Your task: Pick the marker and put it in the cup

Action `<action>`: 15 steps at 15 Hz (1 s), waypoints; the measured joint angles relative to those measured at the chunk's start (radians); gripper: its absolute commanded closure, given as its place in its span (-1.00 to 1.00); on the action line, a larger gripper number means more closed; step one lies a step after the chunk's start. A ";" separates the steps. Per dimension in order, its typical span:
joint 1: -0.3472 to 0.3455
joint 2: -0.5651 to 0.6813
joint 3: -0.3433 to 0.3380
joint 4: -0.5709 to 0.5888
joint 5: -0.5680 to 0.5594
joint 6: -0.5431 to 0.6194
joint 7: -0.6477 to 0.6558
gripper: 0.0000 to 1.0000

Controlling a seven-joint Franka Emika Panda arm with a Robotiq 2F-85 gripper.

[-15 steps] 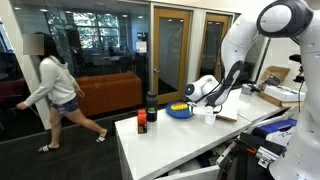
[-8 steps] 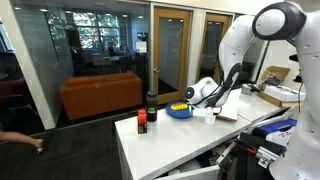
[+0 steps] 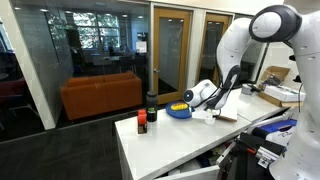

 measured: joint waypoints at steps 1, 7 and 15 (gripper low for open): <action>0.000 0.000 0.002 0.000 0.000 0.000 0.001 0.93; 0.000 0.000 0.014 0.000 0.000 0.001 0.004 0.09; 0.000 0.000 0.014 -0.001 0.000 0.002 0.004 -0.97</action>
